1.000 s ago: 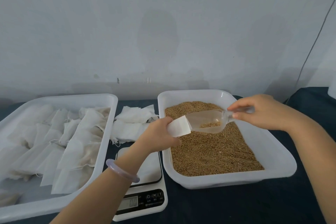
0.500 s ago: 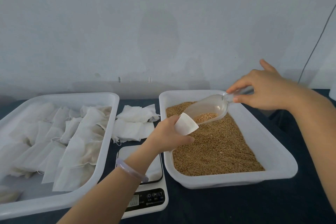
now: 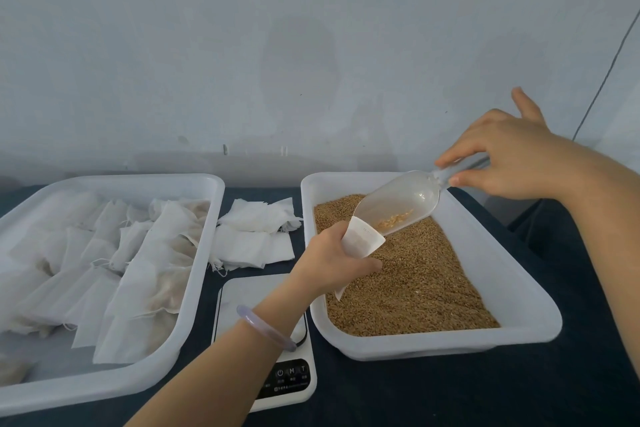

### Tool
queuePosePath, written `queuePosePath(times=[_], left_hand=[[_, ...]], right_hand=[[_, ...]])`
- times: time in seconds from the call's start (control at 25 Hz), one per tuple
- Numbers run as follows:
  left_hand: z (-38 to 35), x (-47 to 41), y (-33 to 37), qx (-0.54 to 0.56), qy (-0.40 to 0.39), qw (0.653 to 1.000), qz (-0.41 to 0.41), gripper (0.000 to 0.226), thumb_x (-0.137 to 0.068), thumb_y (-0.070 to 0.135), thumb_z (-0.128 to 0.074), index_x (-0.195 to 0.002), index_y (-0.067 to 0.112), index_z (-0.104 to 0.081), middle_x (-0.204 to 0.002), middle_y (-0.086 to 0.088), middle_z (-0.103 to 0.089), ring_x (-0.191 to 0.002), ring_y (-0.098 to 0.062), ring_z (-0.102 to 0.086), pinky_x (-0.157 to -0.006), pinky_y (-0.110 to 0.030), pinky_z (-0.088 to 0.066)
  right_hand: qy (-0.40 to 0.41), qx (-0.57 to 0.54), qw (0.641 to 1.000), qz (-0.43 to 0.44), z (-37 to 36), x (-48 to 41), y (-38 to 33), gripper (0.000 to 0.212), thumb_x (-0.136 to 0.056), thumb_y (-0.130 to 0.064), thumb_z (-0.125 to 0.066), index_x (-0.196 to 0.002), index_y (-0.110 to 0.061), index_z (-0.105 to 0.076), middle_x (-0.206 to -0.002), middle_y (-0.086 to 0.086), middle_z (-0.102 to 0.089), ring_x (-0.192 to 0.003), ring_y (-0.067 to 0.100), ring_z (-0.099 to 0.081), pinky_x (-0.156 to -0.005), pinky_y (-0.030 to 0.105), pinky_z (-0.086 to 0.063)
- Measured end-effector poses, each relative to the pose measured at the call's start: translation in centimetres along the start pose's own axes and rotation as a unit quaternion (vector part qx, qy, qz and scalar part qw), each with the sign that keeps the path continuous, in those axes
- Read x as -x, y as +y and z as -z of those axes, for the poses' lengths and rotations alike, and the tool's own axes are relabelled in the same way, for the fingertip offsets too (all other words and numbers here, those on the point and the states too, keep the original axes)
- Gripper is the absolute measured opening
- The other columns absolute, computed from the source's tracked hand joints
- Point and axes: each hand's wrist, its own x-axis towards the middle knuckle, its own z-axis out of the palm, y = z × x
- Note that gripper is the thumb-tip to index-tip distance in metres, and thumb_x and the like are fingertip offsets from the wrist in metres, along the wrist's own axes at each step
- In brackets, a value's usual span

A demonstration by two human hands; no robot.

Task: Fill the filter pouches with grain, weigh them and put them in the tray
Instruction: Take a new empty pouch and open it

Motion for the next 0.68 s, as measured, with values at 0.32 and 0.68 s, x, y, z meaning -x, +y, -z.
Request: queuePosePath(times=[0.32, 0.68], left_hand=[[-0.1, 0.0, -0.2, 0.034, 0.014, 0.999, 0.001, 0.045, -0.069, 0.039, -0.076, -0.108, 0.031, -0.055, -0.091, 0.01, -0.061, -0.081, -0.007, -0.062, -0.062, -0.02, -0.047], [0.9, 1.2, 0.0, 0.162, -0.01, 0.987, -0.022, 0.011, -0.093, 0.033, -0.056, -0.097, 0.025, -0.062, -0.08, 0.011, -0.063, -0.075, -0.007, -0.061, -0.062, -0.019, -0.049]], right_hand=[[0.025, 0.0, 1.0, 0.002, 0.1, 0.0, 0.1, 0.024, -0.079, -0.039, -0.068, -0.103, -0.046, -0.065, -0.088, -0.025, -0.05, -0.126, 0.007, -0.032, -0.108, 0.034, 0.023], [-0.153, -0.066, 0.977, -0.133, -9.2, 2.1, 1.4, 0.035, -0.081, -0.055, -0.062, -0.113, -0.039, -0.06, -0.117, -0.02, -0.06, -0.11, 0.007, -0.054, -0.107, 0.041, -0.028]])
